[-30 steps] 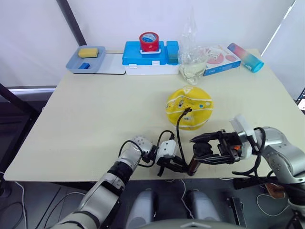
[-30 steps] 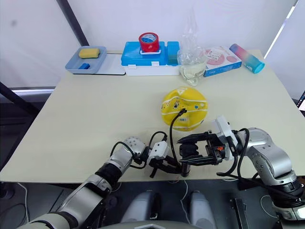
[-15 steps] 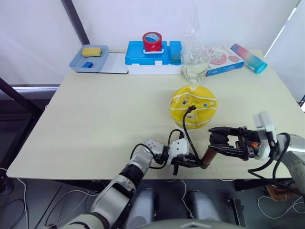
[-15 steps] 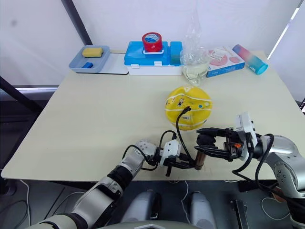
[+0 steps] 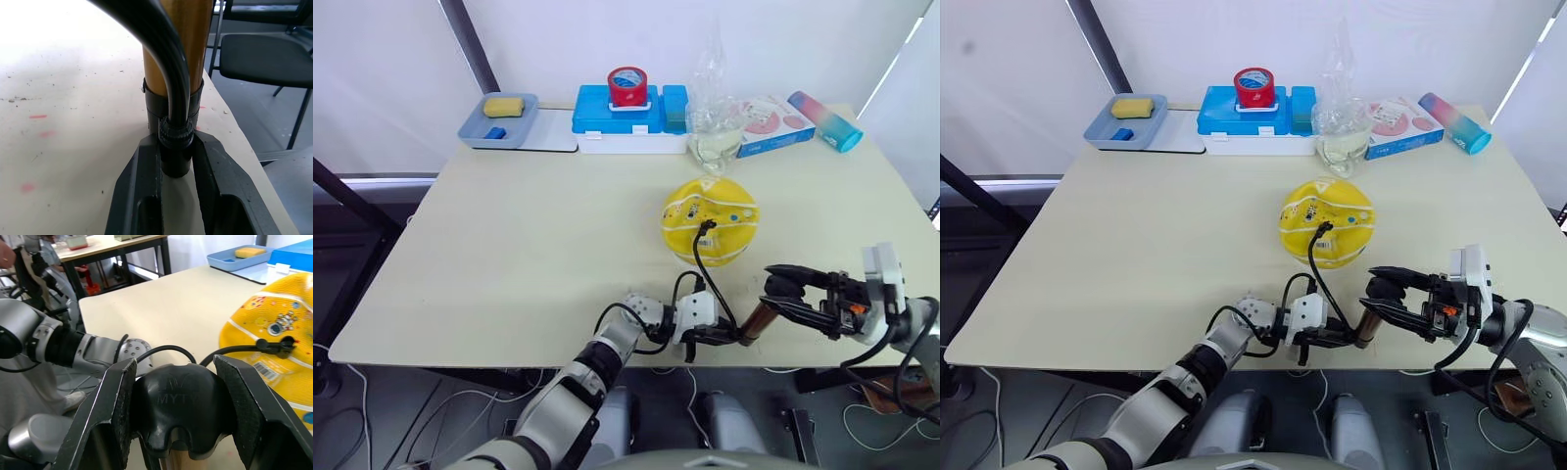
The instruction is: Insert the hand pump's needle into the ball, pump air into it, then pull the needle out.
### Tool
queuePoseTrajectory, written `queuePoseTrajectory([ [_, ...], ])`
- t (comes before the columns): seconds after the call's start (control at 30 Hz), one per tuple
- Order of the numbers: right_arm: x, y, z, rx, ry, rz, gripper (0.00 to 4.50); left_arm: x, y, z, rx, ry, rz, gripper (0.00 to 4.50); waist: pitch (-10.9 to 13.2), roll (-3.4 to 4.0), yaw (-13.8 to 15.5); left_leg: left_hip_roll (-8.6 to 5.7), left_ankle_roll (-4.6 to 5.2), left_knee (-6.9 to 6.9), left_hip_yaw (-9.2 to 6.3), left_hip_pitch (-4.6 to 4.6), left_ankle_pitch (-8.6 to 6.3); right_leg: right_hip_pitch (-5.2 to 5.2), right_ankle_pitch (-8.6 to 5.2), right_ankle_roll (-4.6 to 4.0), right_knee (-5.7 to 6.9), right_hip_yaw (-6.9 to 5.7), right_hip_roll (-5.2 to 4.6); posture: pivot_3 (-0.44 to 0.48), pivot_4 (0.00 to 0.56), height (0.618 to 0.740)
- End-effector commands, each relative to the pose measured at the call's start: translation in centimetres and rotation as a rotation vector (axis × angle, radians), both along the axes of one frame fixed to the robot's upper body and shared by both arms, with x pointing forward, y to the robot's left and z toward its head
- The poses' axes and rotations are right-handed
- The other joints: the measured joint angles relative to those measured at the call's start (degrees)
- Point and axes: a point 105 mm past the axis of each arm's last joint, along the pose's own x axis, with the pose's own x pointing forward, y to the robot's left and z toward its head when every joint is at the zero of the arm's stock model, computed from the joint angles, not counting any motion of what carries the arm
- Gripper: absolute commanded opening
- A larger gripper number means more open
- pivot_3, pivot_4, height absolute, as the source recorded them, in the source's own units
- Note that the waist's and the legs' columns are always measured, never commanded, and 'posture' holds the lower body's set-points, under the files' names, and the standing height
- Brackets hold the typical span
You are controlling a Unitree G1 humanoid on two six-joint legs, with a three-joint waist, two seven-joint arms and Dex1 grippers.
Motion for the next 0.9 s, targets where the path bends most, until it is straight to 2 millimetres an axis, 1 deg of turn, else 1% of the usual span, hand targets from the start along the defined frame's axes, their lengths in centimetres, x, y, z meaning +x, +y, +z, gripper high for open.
queuePoseTrajectory([
  [0.03, 0.2, -1.0, 0.6, -0.037, -0.056, -0.063, 2.0, -0.1, -0.3, -0.4, 0.045, -0.022, -0.016, 0.38, 0.0, 0.0, 0.0, 0.0, 0.0, 0.0, 0.0, 0.0, 0.0, 0.0, 0.0, 0.0, 0.0, 0.0, 0.0, 0.0, 0.15, 0.739],
  [0.2, 0.7, -1.2, 0.2, -0.053, -0.053, -0.113, 2.0, -0.1, -0.2, -0.9, 0.085, -0.01, -0.013, 0.38, 0.0, -0.03, 0.0, 0.0, 0.0, 0.02, 0.0, 0.06, 0.0, 0.07, 0.0, 0.01, 0.0, 0.0, 0.0, 0.0, 0.15, 0.739],
  [0.3, 0.9, -1.3, 0.5, -0.047, -0.064, -0.13, 2.0, 0.0, -0.2, -1.1, 0.092, 0.002, -0.004, 0.38, 0.0, -0.04, 0.0, 0.0, 0.0, 0.03, 0.0, 0.06, 0.0, 0.08, 0.0, 0.02, 0.0, 0.0, 0.0, 0.0, 0.15, 0.739],
  [0.43, 1.1, -1.5, 1.9, 0.0, -0.076, -0.155, 2.0, 0.0, 0.1, -1.4, 0.111, -0.001, -0.007, 0.38, 0.0, -0.04, 0.0, 0.0, 0.0, 0.05, 0.0, 0.07, 0.0, 0.08, 0.0, 0.03, 0.0, 0.0, 0.0, 0.0, 0.15, 0.739],
  [0.63, 0.3, -1.5, 3.5, 0.021, -0.094, -0.117, 2.0, -0.2, 0.3, -1.7, 0.119, 0.001, -0.008, 0.38, 0.0, -0.04, 0.0, 0.0, 0.0, 0.04, -0.01, 0.04, 0.0, 0.06, 0.0, 0.0, 0.0, 0.0, -0.01, 0.0, 0.15, 0.739],
  [0.73, -0.2, -1.7, 5.1, 0.062, -0.098, -0.09, 2.0, -0.1, 0.5, -1.9, 0.126, 0.003, -0.004, 0.38, 0.0, -0.06, 0.0, 0.0, 0.0, 0.03, -0.02, 0.04, 0.0, 0.06, 0.0, 0.01, 0.0, 0.0, 0.0, 0.0, 0.15, 0.739],
  [0.83, -0.4, -2.0, 6.2, 0.073, -0.109, -0.082, 2.0, -0.2, 0.7, -2.0, 0.136, 0.005, -0.01, 0.38, 0.0, -0.06, -0.1, 0.01, 0.0, 0.03, -0.02, 0.04, 0.0, 0.06, 0.0, 0.01, 0.0, 0.0, 0.0, 0.0, 0.15, 0.739],
  [0.9, -0.9, -2.0, 7.4, 0.101, -0.126, -0.053, 2.0, -0.3, 0.7, -2.1, 0.139, 0.005, -0.011, 0.38, 0.0, -0.06, -0.1, 0.02, 0.0, 0.03, -0.04, 0.04, 0.0, 0.06, 0.0, 0.01, 0.0, -0.01, 0.0, 0.0, 0.15, 0.739],
])
